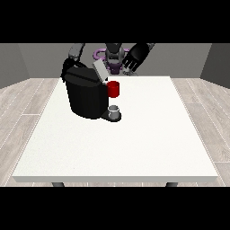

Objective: Insert the coffee pod into the coffee machine and close the lid

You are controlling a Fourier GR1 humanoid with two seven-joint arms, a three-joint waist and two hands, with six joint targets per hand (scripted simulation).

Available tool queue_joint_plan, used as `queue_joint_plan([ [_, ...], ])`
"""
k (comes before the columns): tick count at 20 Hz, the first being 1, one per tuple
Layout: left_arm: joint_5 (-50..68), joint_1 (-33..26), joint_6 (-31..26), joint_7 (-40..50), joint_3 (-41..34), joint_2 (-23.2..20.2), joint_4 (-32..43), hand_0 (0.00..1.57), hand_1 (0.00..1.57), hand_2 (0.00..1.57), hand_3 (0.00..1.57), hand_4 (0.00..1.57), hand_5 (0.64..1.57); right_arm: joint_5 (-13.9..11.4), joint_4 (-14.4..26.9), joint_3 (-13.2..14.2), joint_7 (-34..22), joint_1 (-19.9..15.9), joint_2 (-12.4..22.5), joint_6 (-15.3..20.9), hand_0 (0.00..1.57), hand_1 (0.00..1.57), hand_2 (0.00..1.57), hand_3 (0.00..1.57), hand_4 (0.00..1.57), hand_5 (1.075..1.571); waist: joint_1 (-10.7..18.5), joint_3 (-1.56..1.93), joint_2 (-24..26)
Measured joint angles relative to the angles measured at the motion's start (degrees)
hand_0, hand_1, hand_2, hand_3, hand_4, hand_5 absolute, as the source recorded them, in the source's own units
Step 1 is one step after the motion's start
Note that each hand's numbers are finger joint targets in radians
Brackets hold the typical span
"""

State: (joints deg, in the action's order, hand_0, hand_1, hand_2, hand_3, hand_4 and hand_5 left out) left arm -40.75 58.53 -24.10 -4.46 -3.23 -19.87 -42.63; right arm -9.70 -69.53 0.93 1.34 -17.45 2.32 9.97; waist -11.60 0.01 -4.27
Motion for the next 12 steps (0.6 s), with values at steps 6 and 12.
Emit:
queue_joint_plan([
  [6,0.6,5.9,-1.3,1.7,-2.4,-2.5,0.7,1.2,1.2,1.27,1.26,0.49,1.571,0.4,-1.5,0.7,-0.1,-2.3,1.3,-0.8,0.0,0.0,0.0,0.0,0.18,1.571,-2.4,0.01,-3.7],
  [12,0.2,9.9,-1.1,2.4,-3.4,-4.3,1.8,1.27,1.27,1.3,1.26,0.47,1.571,0.8,-2.4,1.6,-0.7,-5.4,1.9,-0.8,0.0,0.0,0.0,0.0,0.06,1.571,-3.9,0.0,-7.7],
])
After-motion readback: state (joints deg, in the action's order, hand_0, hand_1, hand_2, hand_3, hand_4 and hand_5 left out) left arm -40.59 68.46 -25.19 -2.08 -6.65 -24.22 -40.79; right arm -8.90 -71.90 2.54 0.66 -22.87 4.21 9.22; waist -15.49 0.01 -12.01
